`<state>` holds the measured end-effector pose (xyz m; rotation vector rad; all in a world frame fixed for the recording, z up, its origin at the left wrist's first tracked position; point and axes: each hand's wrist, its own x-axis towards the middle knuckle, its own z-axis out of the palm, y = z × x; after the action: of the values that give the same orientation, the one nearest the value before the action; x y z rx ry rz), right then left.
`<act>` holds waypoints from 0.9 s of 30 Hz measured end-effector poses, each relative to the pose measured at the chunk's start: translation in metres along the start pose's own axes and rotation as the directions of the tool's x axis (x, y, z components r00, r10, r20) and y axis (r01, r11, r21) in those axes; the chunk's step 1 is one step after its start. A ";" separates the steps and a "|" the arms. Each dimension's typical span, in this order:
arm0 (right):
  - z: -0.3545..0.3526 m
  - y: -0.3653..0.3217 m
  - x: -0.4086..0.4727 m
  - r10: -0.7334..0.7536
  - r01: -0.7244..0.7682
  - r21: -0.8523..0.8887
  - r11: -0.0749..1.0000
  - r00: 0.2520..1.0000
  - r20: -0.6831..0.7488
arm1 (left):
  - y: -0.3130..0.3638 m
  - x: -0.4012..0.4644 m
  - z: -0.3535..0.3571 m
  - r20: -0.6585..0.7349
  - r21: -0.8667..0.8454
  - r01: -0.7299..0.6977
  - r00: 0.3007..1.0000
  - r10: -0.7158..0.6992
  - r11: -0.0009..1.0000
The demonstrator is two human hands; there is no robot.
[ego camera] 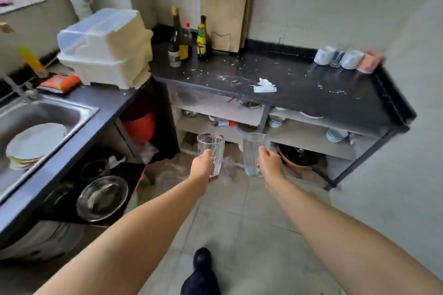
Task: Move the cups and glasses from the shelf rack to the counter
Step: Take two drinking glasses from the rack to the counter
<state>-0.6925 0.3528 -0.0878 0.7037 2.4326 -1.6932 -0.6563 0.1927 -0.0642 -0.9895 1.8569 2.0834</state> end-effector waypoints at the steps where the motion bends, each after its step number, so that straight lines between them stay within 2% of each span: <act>1: -0.010 -0.001 0.012 0.006 -0.006 0.002 1.000 1.000 -0.025 | 0.005 0.008 0.016 0.028 0.027 -0.004 1.000 0.003 1.000; 6: -0.051 -0.008 0.081 0.069 -0.064 0.039 0.997 0.985 -0.155 | 0.036 0.057 0.095 0.178 0.149 -0.025 0.984 -0.002 0.988; 12: -0.098 -0.041 0.170 0.118 -0.092 0.103 0.990 0.953 -0.280 | 0.106 0.118 0.196 0.333 0.216 -0.023 0.942 -0.052 0.976; 16: -0.127 -0.059 0.220 0.147 -0.097 0.158 0.983 0.925 -0.350 | 0.140 0.152 0.254 0.434 0.312 -0.139 0.901 -0.010 0.940; 21: -0.165 -0.066 0.277 0.188 -0.109 0.215 0.971 0.902 -0.390 | 0.158 0.183 0.324 0.474 0.333 -0.132 0.879 -0.045 0.934; 27: -0.226 -0.065 0.368 0.171 -0.100 0.188 0.977 0.896 -0.410 | 0.173 0.222 0.428 0.489 0.366 -0.127 0.869 -0.074 0.922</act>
<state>-1.0067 0.6558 -0.0680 1.3633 2.4400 -1.8572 -1.0703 0.4936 -0.0527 -0.2905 1.8858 1.6622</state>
